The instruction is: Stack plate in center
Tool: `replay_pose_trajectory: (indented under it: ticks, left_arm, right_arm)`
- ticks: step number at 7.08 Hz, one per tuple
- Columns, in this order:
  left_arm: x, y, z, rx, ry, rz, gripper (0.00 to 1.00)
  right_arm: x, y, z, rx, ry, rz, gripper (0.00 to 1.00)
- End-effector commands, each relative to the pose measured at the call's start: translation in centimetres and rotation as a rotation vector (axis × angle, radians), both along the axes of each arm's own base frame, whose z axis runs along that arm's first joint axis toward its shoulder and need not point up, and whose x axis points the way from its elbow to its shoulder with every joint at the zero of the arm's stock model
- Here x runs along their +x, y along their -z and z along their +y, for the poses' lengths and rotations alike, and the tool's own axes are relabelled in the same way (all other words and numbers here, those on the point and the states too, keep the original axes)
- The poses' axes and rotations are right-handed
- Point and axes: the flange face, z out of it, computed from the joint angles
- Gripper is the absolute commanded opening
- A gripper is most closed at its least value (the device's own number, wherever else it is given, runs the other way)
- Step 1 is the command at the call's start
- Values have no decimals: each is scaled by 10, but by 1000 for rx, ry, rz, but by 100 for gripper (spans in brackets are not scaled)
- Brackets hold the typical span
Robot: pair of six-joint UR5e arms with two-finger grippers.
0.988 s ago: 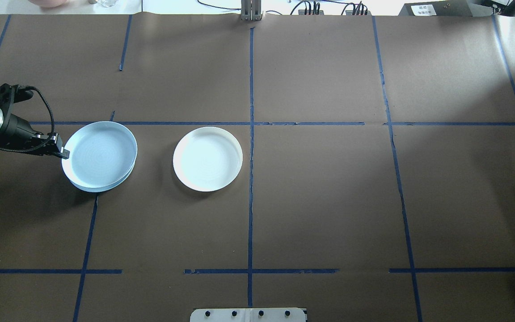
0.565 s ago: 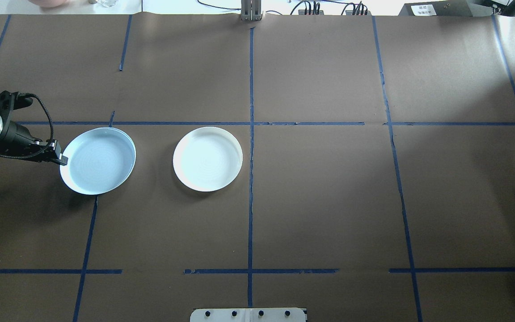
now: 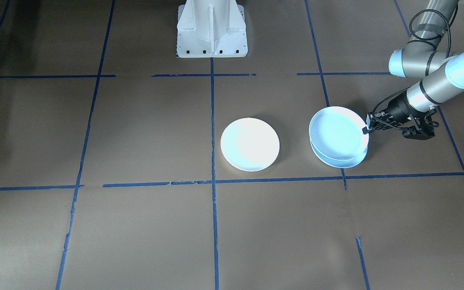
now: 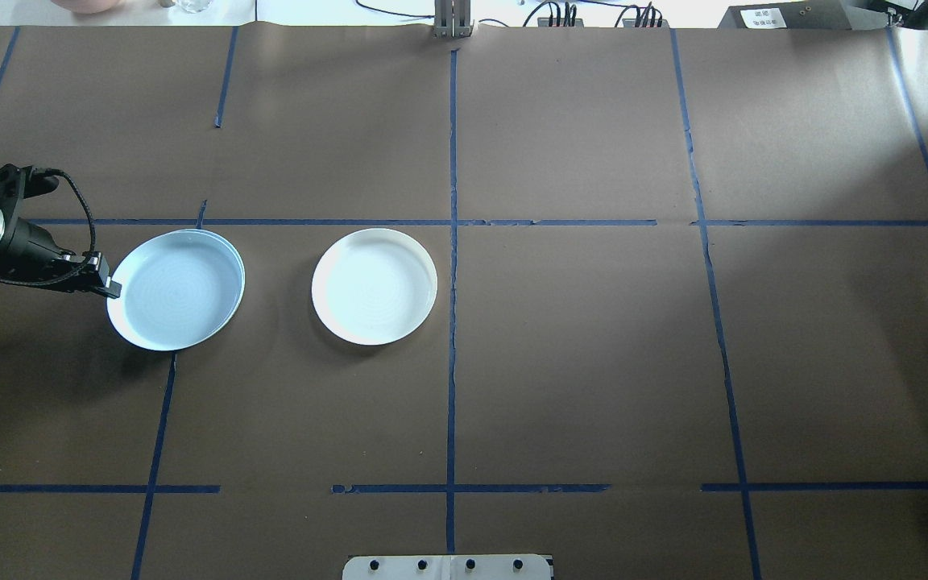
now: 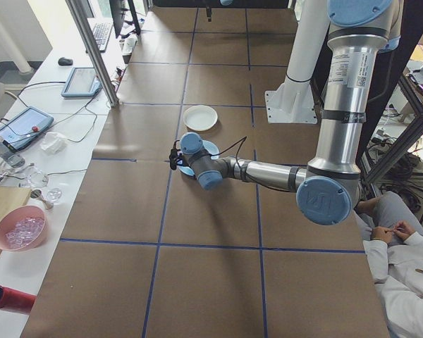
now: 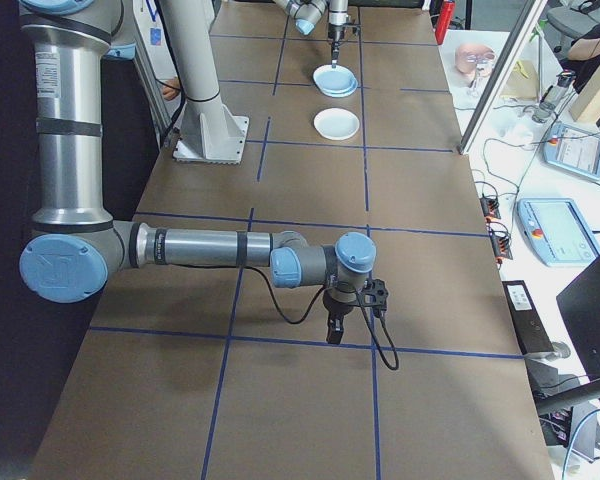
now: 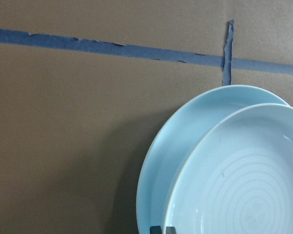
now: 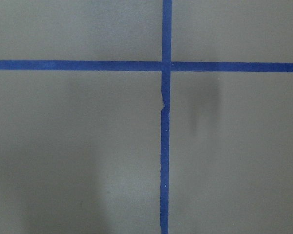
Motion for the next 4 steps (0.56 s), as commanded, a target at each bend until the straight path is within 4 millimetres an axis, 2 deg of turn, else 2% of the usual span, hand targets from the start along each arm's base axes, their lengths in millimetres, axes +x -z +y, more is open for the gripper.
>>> replay_pose_trajectory:
  ticks: [1,4]
  left_arm:
    - [-3,0,-3,0,8,0,0]
    - [-6,-3,-5,-4,14,-5,0]
  right_arm:
    - [0,-1,0,-1,0,0,100]
    - [0,0,0,0,0,0,100]
